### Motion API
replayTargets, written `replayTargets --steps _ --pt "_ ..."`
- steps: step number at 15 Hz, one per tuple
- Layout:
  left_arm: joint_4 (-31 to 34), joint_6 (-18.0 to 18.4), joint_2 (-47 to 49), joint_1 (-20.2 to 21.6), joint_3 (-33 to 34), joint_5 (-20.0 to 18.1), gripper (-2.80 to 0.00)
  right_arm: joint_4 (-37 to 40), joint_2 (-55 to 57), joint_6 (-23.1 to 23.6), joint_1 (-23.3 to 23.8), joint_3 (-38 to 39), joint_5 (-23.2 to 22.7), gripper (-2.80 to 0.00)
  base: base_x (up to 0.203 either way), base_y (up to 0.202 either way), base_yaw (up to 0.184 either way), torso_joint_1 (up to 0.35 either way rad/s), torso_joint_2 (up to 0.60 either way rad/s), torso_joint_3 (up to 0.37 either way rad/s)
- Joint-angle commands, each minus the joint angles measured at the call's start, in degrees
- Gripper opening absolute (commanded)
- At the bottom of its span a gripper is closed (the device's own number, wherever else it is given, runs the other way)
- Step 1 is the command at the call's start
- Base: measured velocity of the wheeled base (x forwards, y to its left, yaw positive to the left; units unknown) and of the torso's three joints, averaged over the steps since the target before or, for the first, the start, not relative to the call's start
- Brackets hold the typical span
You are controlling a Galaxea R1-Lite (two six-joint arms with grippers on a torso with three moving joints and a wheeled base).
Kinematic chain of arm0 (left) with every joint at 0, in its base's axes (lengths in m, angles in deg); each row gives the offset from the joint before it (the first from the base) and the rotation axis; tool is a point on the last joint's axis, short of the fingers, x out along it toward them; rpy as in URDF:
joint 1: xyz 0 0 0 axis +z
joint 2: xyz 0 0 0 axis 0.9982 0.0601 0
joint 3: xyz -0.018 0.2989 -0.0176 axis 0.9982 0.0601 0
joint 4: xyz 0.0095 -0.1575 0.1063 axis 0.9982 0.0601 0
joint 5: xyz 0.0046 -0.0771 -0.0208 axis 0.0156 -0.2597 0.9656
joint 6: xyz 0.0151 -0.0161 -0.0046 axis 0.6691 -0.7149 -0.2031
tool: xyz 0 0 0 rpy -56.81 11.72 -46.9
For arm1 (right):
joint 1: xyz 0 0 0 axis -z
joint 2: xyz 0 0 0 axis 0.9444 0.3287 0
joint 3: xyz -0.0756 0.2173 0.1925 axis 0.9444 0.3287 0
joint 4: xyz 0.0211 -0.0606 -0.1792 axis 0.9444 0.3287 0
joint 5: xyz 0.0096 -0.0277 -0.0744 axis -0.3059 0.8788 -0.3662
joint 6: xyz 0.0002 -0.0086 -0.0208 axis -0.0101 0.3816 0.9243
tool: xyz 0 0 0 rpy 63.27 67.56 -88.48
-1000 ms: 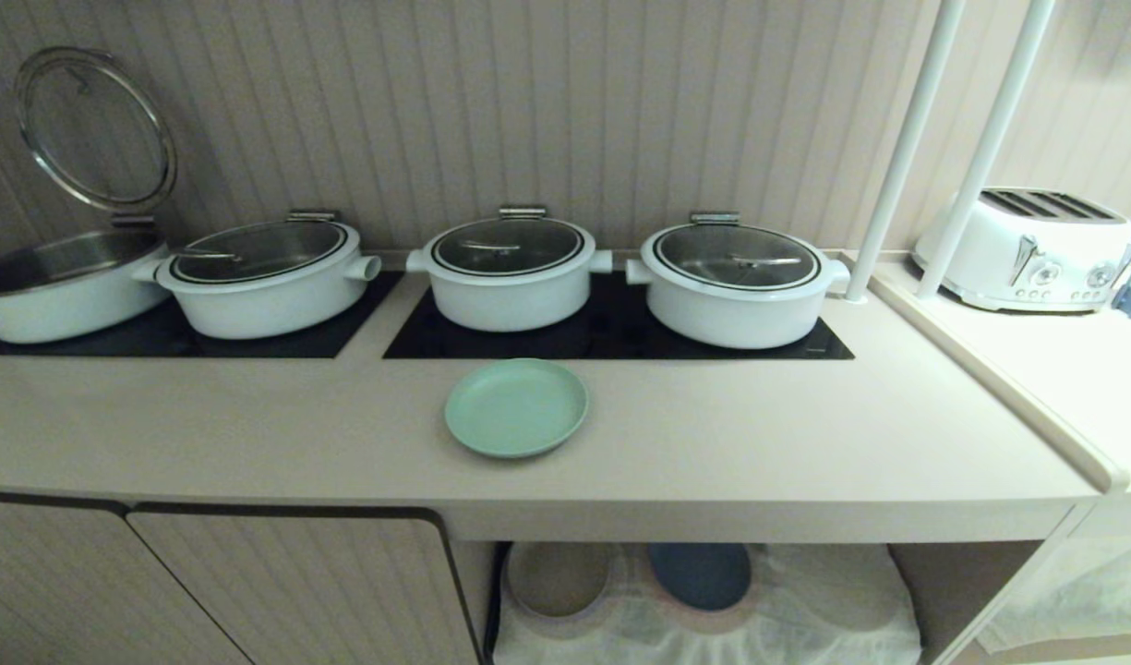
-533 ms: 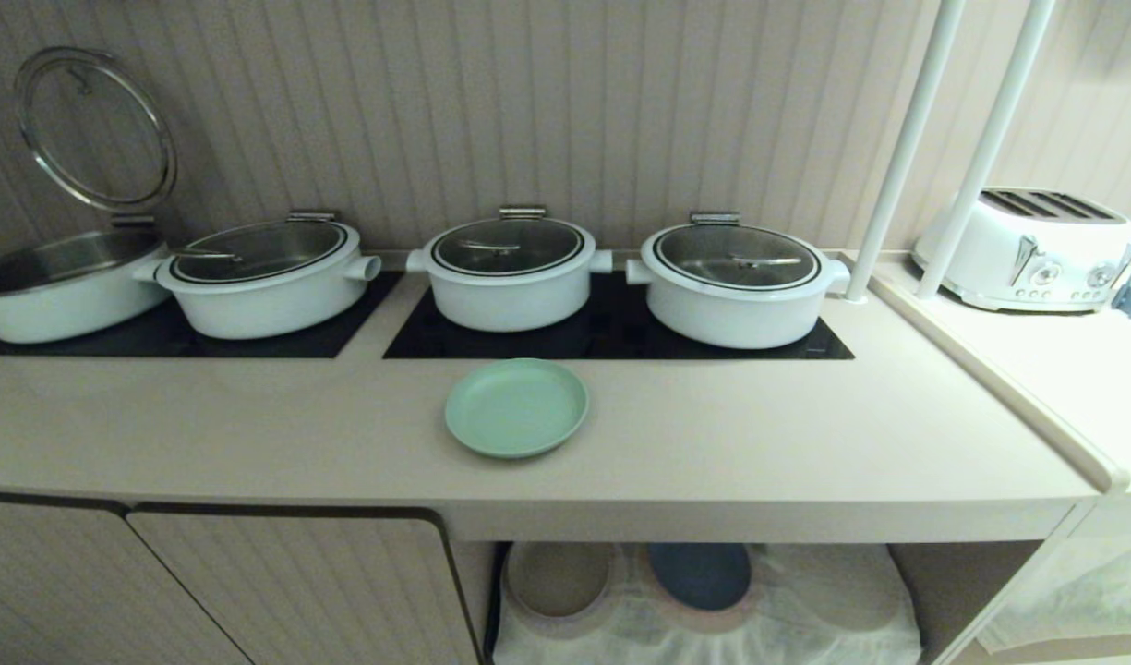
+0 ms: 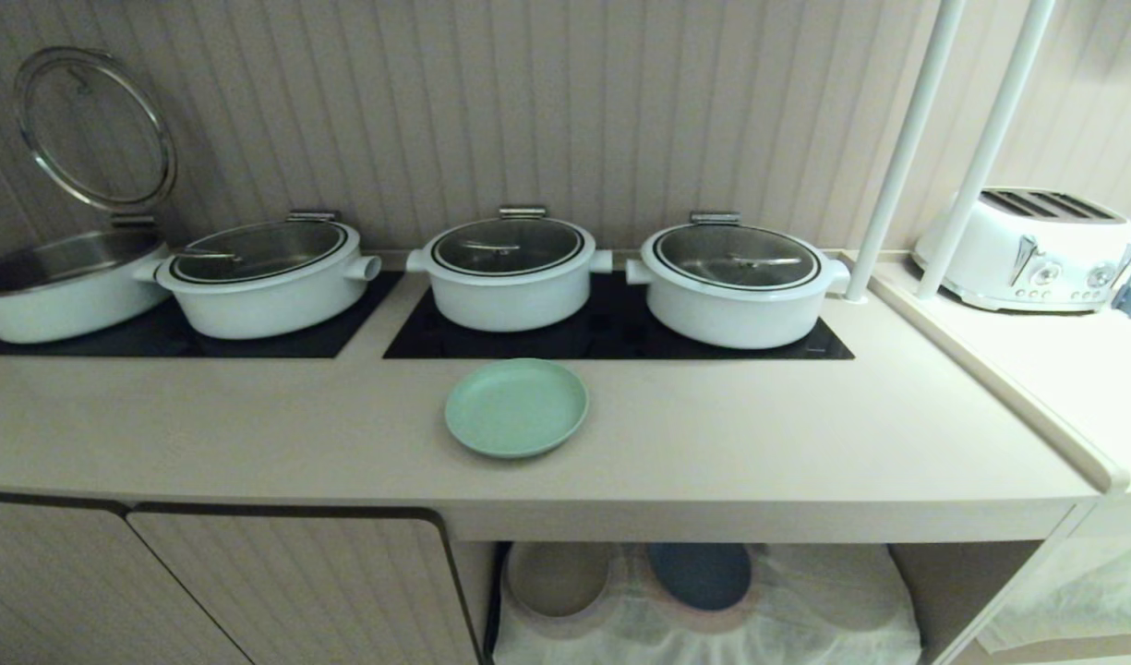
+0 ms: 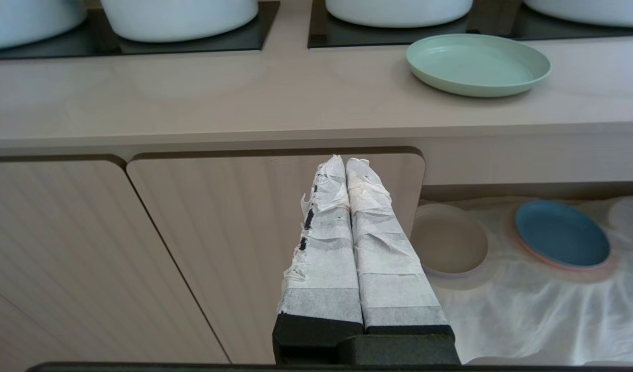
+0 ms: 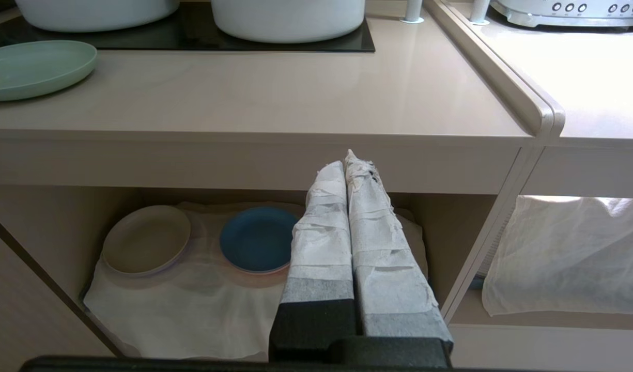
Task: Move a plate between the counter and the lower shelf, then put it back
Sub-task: Pick up the plate
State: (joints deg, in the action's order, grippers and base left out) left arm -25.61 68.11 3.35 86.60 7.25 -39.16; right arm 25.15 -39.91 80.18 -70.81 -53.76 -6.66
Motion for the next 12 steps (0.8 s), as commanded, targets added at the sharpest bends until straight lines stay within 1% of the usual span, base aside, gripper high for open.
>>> replayTargets --steps 1,5,7,8,11,12 --pt "0.01 -0.75 0.00 0.04 0.00 0.11 -2.80 0.01 0.00 0.04 0.00 0.00 0.00 -2.80 0.000 0.000 0.000 0.000 0.00 0.000" --pt "0.24 -0.86 0.00 0.04 -0.09 0.09 -2.80 0.00 0.00 -0.01 0.00 0.00 0.00 -2.80 0.000 0.000 0.000 0.000 0.00 0.000" --pt "1.53 -0.63 0.00 0.04 -1.68 -0.30 -2.80 0.00 0.00 0.04 0.00 0.00 0.00 -2.80 0.000 0.000 0.000 0.000 0.00 0.000" --pt "3.27 -0.79 0.24 0.04 -3.94 -0.90 -2.80 0.00 0.00 0.04 0.00 0.00 0.00 -2.80 0.000 0.000 0.000 0.000 0.00 0.000" --pt "12.93 -1.01 2.82 0.02 -13.00 -4.59 -2.80 0.00 0.00 0.04 0.00 0.00 0.00 -2.80 0.000 0.000 0.000 0.000 0.00 0.000" --pt "14.46 -1.03 4.90 -0.02 -14.80 -5.18 -2.80 0.00 0.00 0.00 0.00 0.00 0.00 -2.80 0.000 0.000 0.000 0.000 0.00 0.000"
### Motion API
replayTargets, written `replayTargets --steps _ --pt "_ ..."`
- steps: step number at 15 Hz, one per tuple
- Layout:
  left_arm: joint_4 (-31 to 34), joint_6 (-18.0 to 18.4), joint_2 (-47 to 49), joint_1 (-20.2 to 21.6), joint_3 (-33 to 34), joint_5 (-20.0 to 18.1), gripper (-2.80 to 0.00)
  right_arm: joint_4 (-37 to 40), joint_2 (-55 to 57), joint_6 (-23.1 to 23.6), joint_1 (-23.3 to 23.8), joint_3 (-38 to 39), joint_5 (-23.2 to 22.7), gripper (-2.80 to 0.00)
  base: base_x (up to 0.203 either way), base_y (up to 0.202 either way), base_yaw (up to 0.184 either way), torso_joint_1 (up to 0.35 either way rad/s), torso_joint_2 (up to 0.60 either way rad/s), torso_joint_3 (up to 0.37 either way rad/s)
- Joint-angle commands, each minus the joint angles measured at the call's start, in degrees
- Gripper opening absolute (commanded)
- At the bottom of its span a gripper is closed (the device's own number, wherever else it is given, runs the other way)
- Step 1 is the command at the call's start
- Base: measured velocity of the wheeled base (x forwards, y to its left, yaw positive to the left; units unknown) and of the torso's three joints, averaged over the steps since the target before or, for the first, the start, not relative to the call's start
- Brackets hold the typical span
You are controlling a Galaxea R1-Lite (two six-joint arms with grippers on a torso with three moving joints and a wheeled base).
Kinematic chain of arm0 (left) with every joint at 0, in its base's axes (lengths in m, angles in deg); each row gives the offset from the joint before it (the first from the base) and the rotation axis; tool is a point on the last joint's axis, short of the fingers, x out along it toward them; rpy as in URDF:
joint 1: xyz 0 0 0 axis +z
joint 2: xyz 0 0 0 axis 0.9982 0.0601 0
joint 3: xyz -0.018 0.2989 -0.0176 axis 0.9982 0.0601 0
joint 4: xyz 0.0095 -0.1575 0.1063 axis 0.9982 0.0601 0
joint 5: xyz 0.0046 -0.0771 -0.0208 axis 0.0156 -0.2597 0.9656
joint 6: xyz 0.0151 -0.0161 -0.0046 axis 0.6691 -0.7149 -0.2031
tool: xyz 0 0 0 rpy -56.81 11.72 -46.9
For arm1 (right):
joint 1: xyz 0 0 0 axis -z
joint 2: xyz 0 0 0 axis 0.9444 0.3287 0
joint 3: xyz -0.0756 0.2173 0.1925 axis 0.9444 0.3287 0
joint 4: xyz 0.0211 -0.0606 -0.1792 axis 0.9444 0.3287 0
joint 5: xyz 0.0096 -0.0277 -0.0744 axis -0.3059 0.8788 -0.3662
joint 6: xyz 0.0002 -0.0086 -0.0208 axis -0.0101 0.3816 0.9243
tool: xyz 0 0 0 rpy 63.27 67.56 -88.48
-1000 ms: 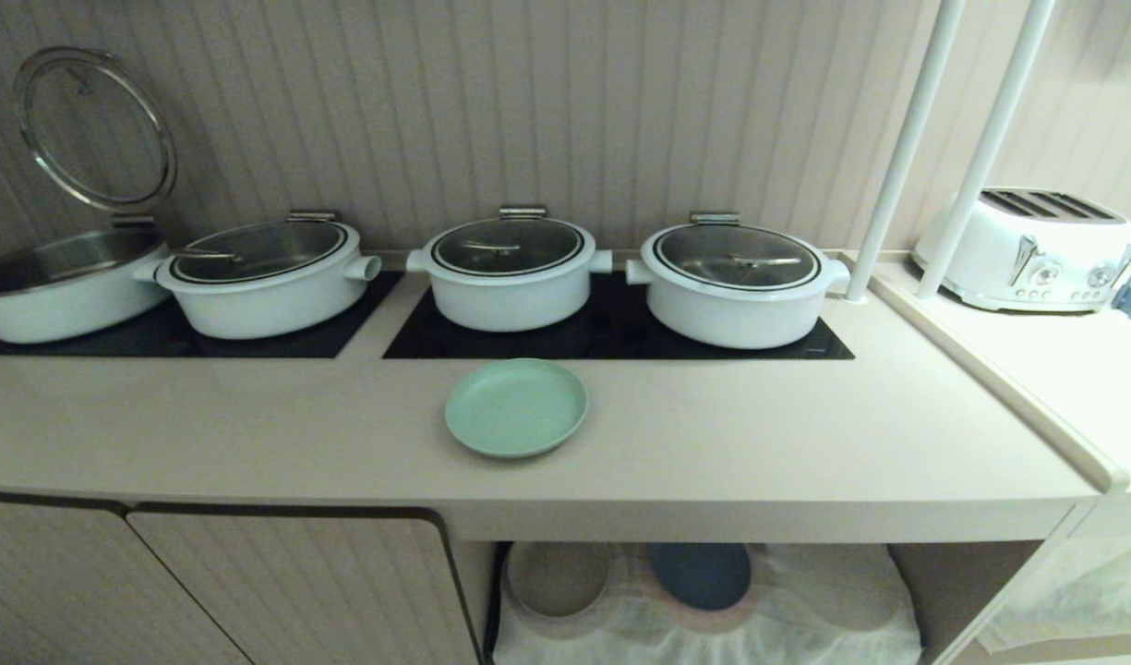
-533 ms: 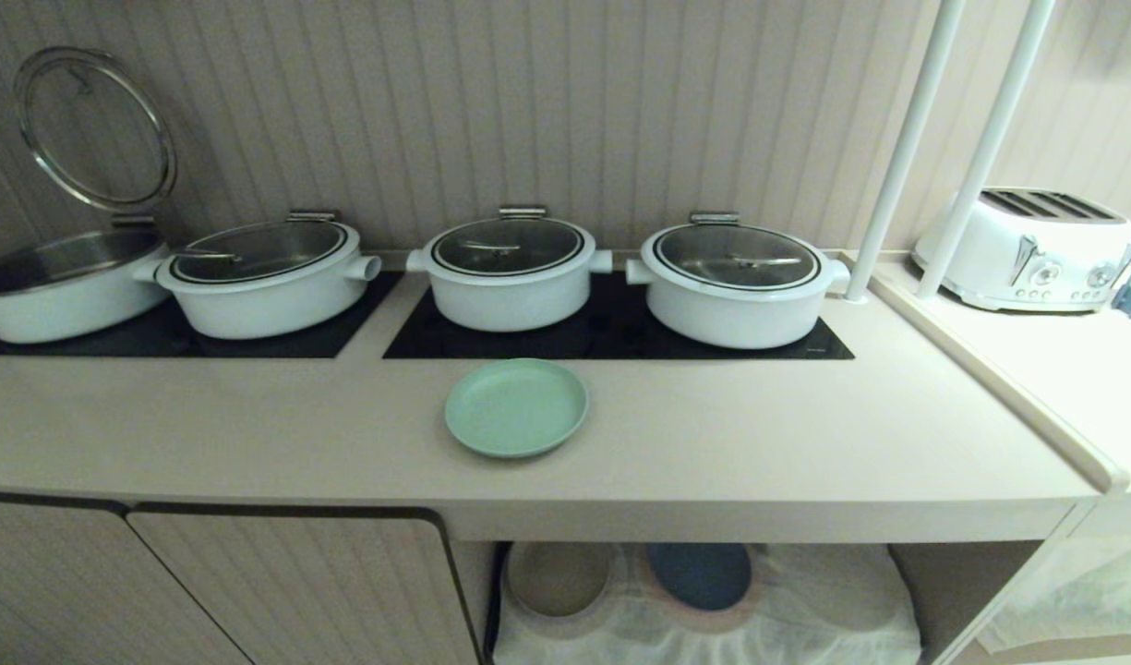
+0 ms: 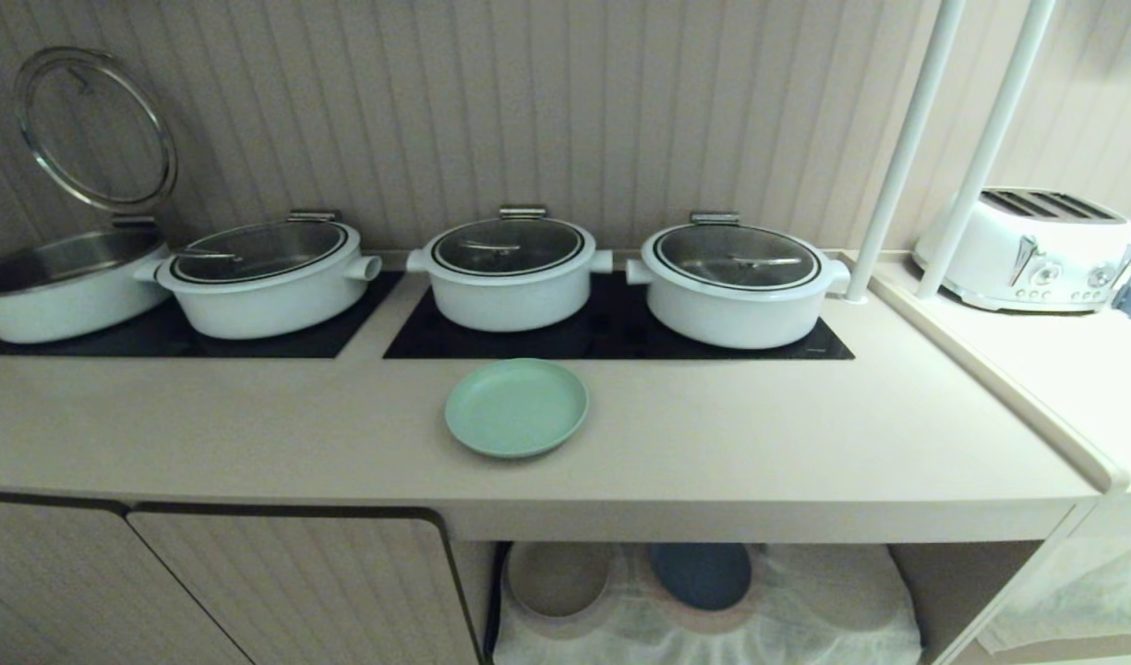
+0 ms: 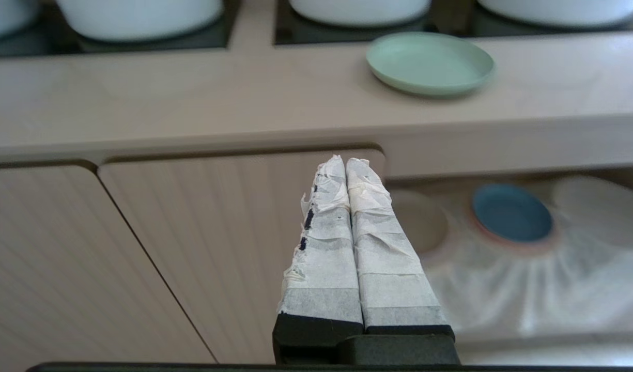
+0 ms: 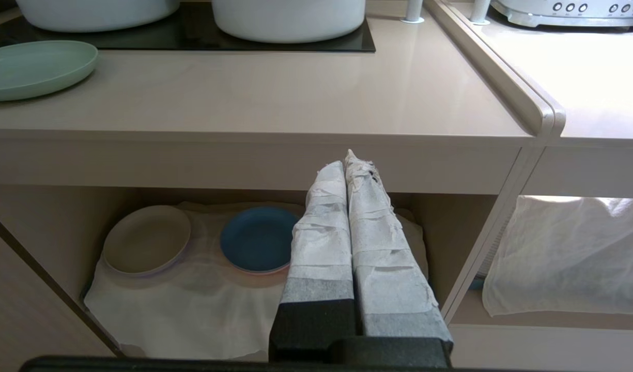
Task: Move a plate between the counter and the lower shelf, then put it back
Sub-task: Pick up the plate
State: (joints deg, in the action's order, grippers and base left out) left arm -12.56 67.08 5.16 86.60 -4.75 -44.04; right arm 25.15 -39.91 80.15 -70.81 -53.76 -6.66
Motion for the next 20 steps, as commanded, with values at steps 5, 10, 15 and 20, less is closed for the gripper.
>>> replayTargets --steps 5,10,15,20 --pt "2.70 -0.73 19.29 -0.10 -11.33 -0.57 -2.80 0.00 0.00 0.06 0.00 0.00 0.00 -2.80 0.000 0.000 0.000 0.000 0.00 0.000" --pt "9.83 -1.31 37.99 -0.07 -26.82 -0.54 -2.80 0.00 0.00 0.06 0.00 0.00 0.00 -2.80 0.000 0.000 0.000 0.000 0.00 0.000" --pt "21.36 -3.08 60.09 -0.31 -48.71 -4.74 -2.80 0.02 0.00 0.06 0.00 0.00 0.00 -2.80 0.000 0.000 0.000 0.000 0.00 0.000" --pt "37.04 -10.03 78.10 -5.54 -67.26 -7.67 -2.80 0.00 0.00 0.04 0.00 0.00 0.00 -2.80 0.000 0.000 0.000 0.000 0.00 0.000"
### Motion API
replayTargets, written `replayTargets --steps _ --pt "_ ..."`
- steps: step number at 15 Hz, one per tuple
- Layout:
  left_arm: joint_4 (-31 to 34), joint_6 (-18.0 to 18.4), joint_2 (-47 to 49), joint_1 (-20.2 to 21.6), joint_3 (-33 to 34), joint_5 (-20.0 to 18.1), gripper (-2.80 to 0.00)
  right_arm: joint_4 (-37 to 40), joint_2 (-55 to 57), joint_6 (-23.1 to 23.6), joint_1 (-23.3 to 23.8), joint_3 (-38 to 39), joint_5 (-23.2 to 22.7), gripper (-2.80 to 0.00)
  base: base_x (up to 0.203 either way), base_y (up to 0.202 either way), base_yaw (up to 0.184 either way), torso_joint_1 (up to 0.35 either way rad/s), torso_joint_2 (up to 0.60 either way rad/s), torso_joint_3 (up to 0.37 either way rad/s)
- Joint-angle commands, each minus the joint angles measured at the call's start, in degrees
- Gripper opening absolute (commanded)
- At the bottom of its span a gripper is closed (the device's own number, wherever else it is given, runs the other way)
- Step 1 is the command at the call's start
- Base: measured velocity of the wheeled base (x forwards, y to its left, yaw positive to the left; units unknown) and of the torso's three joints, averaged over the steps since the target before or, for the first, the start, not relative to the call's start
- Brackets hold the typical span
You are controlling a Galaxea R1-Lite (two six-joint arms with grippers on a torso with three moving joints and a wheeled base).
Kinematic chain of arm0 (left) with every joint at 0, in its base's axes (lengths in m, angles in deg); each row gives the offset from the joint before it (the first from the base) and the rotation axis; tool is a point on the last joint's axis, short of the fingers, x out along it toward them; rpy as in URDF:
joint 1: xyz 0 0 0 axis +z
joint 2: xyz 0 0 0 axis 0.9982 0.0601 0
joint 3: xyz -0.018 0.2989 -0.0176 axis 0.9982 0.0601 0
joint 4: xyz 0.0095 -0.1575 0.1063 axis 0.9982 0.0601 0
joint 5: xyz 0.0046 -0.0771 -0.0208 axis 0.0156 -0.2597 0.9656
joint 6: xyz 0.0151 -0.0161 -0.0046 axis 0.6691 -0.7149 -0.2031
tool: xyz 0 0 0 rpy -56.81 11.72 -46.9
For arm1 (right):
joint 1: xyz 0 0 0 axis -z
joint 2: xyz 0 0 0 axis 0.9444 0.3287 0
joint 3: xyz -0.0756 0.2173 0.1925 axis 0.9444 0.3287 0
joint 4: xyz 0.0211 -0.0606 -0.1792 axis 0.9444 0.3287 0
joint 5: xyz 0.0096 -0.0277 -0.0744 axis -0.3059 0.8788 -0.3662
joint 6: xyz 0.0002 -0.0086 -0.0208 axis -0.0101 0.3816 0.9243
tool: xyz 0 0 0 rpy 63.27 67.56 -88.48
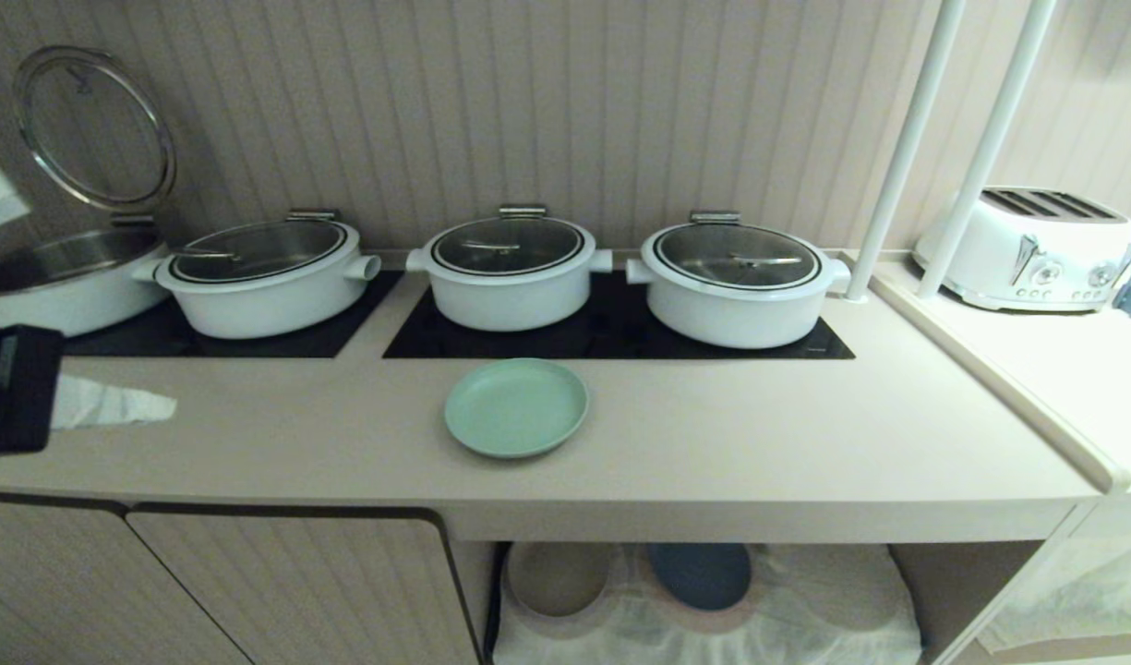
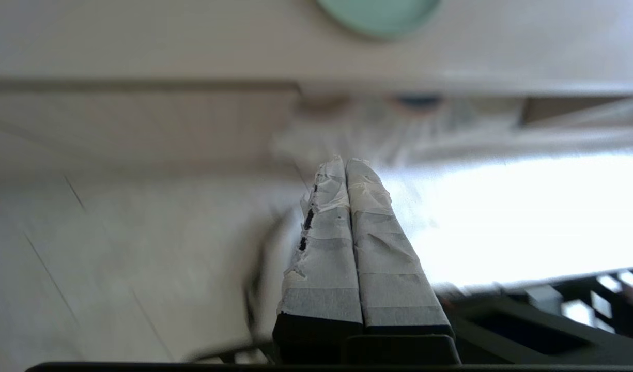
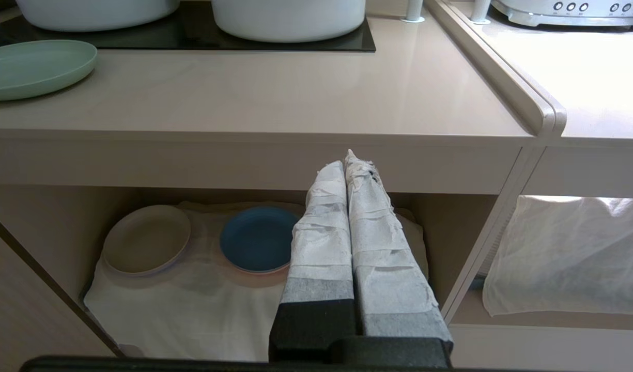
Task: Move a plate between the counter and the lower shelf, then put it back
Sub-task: Pick up the plate
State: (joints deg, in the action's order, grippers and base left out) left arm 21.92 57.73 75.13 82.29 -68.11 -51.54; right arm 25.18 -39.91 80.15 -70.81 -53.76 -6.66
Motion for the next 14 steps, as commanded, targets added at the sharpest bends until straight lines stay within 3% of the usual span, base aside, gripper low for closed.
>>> replayTargets --steps 1,10,14 --pt "4.75 -1.37 11.49 -1.72 -6.47 -0.27 -2.80 0.06 0.00 0.06 0.00 0.00 0.00 -2.80 0.000 0.000 0.000 0.000 0.00 0.000" --pt "12.37 -3.86 37.66 -3.88 -30.04 0.14 -2.80 -0.02 0.00 -0.02 0.00 0.00 0.00 -2.80 0.000 0.000 0.000 0.000 0.00 0.000" --pt "13.87 -7.05 46.76 -4.85 -38.54 1.41 -2.80 -0.02 0.00 0.01 0.00 0.00 0.00 -2.80 0.000 0.000 0.000 0.000 0.00 0.000"
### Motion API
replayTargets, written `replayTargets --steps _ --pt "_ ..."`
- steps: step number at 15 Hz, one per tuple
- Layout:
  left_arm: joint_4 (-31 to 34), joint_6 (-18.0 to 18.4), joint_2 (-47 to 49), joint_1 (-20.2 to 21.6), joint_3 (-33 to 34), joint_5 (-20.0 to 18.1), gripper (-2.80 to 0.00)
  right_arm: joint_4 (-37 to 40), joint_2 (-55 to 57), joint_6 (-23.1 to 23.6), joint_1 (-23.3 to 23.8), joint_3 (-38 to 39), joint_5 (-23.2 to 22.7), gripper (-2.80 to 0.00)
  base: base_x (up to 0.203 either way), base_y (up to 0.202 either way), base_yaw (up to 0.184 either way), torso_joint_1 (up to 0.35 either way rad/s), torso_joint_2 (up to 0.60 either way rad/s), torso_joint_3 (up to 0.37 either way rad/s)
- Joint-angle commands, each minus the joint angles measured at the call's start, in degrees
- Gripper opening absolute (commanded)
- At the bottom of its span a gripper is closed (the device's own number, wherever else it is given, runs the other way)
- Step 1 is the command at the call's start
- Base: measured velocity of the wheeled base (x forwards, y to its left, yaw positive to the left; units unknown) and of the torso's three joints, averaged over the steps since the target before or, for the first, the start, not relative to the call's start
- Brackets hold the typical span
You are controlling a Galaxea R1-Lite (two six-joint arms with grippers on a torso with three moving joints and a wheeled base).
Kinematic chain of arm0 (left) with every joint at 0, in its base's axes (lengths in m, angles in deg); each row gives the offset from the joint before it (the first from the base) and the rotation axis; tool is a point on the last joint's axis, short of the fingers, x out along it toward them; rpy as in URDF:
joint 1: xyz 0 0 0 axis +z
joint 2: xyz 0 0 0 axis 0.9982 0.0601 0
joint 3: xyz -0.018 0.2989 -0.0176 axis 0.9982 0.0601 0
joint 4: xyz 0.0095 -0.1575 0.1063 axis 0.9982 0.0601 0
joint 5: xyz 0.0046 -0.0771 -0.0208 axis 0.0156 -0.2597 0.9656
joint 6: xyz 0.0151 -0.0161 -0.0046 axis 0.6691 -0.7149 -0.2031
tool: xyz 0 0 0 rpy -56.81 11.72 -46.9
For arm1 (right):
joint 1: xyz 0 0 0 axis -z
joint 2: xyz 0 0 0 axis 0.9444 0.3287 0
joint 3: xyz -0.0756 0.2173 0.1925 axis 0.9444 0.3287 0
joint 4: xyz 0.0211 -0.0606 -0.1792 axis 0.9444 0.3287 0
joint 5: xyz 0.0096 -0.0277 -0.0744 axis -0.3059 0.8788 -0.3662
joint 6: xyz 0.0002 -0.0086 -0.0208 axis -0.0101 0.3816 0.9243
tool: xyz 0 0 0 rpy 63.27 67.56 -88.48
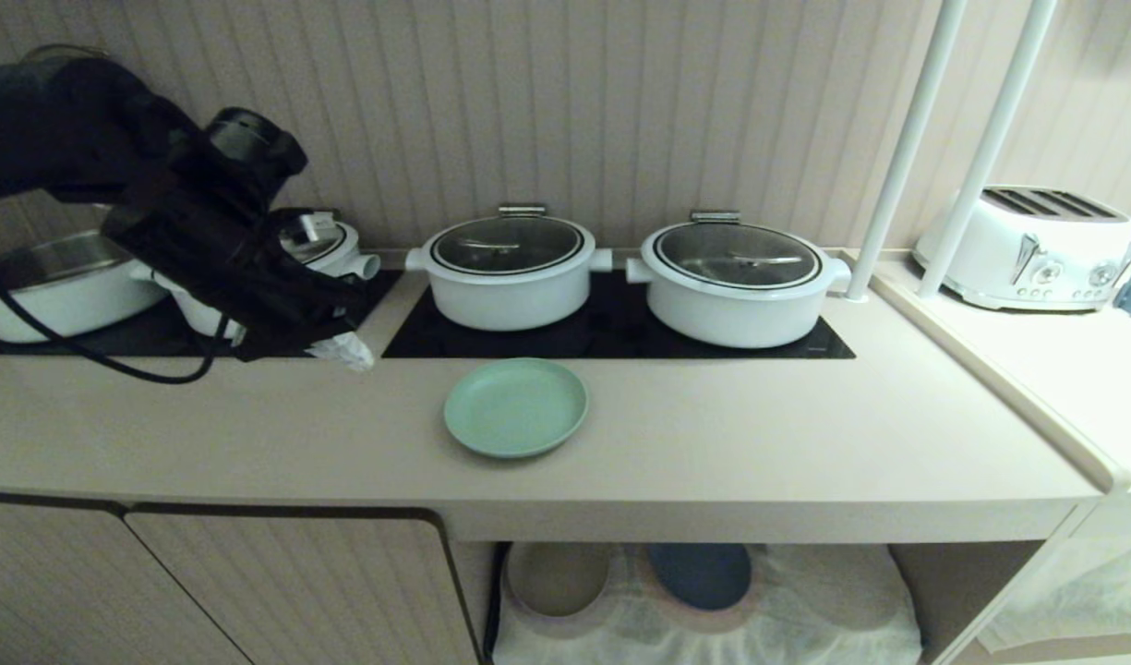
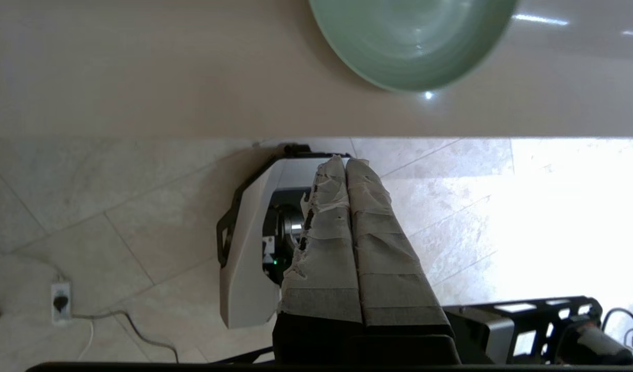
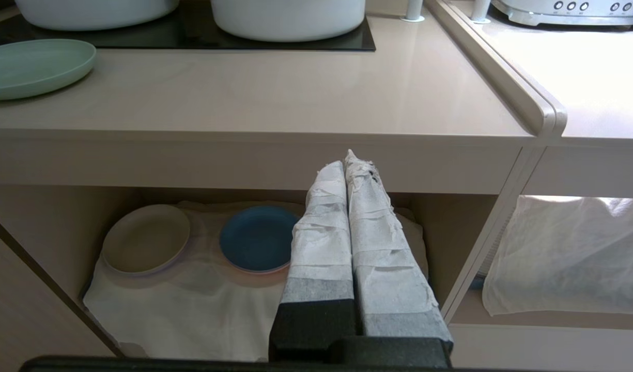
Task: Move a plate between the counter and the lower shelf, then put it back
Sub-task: Pick up the plate
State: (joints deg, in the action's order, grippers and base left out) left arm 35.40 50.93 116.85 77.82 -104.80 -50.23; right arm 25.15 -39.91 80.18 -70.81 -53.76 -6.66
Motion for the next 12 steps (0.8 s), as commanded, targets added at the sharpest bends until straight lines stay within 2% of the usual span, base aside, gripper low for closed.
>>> replayTargets --steps 1,6,10,11,12 --pt "0.30 -0.47 5.93 -1.38 -2.06 0.10 -2.80 0.00 0.00 0.04 0.00 0.00 0.00 -2.80 0.000 0.000 0.000 0.000 0.00 0.000" --pt "-3.18 -0.61 10.37 -4.38 -2.12 -0.13 -2.80 0.00 0.00 0.04 0.00 0.00 0.00 -2.80 0.000 0.000 0.000 0.000 0.00 0.000" --pt "-4.36 -1.26 11.76 -4.80 -2.12 -0.14 -2.80 0.00 0.00 0.04 0.00 0.00 0.00 -2.80 0.000 0.000 0.000 0.000 0.00 0.000" --pt "-4.39 -2.07 11.84 -4.80 -2.12 0.06 0.00 0.00 0.00 -0.05 0.00 0.00 0.00 -2.80 0.000 0.000 0.000 0.000 0.00 0.000" --pt "-4.39 -2.70 11.84 -4.80 -2.12 0.25 0.00 0.00 0.00 0.04 0.00 0.00 0.00 -2.80 0.000 0.000 0.000 0.000 0.00 0.000"
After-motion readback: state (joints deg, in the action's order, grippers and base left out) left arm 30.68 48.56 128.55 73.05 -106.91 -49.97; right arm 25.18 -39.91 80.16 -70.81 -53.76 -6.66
